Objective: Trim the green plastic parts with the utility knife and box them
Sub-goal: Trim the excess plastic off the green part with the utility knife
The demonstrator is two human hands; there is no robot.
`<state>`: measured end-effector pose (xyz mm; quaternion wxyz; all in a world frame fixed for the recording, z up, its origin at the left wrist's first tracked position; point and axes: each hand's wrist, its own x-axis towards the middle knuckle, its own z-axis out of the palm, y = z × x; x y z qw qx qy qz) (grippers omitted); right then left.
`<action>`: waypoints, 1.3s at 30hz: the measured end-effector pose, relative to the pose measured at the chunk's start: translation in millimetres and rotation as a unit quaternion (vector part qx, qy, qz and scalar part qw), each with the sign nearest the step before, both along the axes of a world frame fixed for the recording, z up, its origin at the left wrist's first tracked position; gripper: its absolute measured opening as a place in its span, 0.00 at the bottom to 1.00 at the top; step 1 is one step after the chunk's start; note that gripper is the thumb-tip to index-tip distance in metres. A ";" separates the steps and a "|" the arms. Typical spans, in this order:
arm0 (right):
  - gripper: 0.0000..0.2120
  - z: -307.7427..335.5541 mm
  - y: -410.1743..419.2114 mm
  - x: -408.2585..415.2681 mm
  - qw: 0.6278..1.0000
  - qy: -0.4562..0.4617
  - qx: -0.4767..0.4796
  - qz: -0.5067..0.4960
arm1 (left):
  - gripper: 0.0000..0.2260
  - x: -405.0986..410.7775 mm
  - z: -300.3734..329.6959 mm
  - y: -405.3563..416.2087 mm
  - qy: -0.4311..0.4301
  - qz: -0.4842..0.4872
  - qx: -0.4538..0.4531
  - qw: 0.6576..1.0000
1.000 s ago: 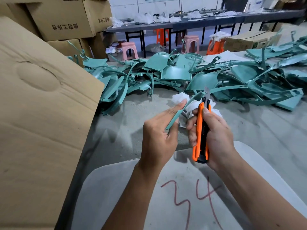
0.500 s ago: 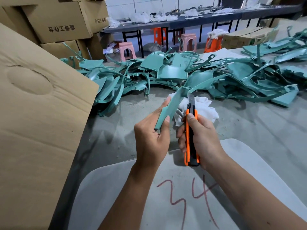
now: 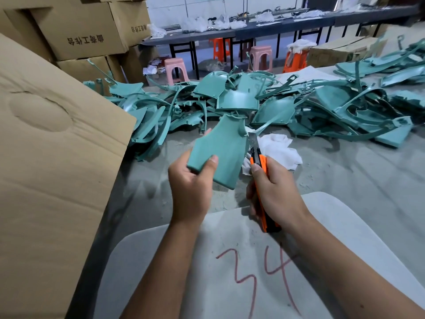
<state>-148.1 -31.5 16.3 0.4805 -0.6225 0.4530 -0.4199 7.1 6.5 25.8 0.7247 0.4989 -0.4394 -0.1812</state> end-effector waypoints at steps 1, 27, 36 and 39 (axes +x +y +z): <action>0.12 -0.1 -0.4 -0.6 0.999 0.031 -0.031 -0.004 | 0.08 5.1 2.2 -0.4 0.021 -0.004 0.003 1.000; 0.15 -2.5 -19.3 -17.6 0.946 0.256 -0.187 -0.069 | 0.05 59.6 18.9 10.7 0.027 0.048 0.005 0.998; 0.15 -0.1 -39.8 -39.7 0.901 0.364 -0.175 -0.158 | 0.02 66.1 19.0 10.9 0.016 0.051 0.014 0.998; 0.11 3.1 -22.2 -25.6 0.910 0.337 -0.230 -0.072 | 0.03 63.1 20.0 9.4 0.015 0.070 -0.002 0.997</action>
